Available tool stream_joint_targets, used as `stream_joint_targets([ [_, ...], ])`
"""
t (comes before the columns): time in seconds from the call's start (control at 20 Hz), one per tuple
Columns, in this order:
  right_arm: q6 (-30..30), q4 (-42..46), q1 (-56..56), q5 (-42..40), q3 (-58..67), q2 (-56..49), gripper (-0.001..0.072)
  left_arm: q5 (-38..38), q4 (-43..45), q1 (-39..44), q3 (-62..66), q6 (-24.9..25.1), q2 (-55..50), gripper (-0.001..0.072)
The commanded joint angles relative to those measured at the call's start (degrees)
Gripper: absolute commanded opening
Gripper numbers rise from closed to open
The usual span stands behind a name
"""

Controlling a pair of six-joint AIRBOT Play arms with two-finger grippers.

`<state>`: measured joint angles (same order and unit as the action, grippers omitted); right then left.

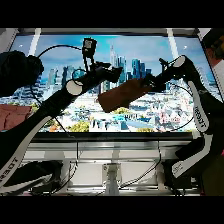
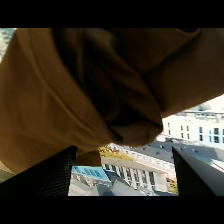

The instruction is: Fold the clothes and pants, and hang the long-sleeved shirts on hangers.

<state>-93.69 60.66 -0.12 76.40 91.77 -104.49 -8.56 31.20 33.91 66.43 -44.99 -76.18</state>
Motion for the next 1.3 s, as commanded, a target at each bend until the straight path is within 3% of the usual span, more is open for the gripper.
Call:
stream_joint_targets([
  [0.0,-3.6,0.2,2.4,-2.4,0.0,-3.3,0.0713,0.0,0.2,-0.6,0.0,0.0,0.0,0.0631],
  [0.2,-8.7,0.1,5.2,-4.4,0.0,-6.1,0.0711,0.0,0.2,-1.0,0.0,0.0,0.0,0.0631],
  [0.35,-8.8,-0.3,7.1,-10.1,0.0,-6.5,0.0676,0.0,0.3,-1.7,0.0,0.0,0.0,0.0632],
  [0.45,-8.7,-0.4,8.1,-14.7,0.0,-6.5,0.0485,0.0,0.2,-2.3,0.0,0.0,0.0,0.0631],
  [0.5,-8.7,-0.4,8.4,-16.9,0.0,-6.5,0.0332,0.0,0.2,-2.4,0.0,0.0,0.0,0.0631],
  [0.55,-8.7,-0.4,8.4,-19.0,0.1,-6.4,0.0102,0.0,0.3,-2.5,0.0,0.0,0.1,0.0631],
  [0.6,-8.2,-0.3,8.4,-19.5,0.5,-6.4,0.0007,0.0,0.3,-2.8,0.0,0.1,0.2,0.0631],
  [0.7,-3.9,1.4,7.5,-18.3,2.3,-5.9,0.0008,0.0,0.3,-4.0,0.0,0.4,1.0,0.0631],
  [0.85,-3.9,11.8,5.5,-17.5,3.9,-1.6,0.0008,-0.1,0.3,-6.6,0.0,0.4,3.3,0.0631],
  [1.05,-11.4,28.2,-1.1,-17.6,3.9,7.9,0.0008,-2.3,0.5,-10.1,0.0,0.4,7.7,0.0630],
  [1.25,-13.9,35.3,-11.2,-13.3,3.9,15.1,0.0007,-9.9,5.9,-14.4,0.0,0.4,12.8,0.0630],
])
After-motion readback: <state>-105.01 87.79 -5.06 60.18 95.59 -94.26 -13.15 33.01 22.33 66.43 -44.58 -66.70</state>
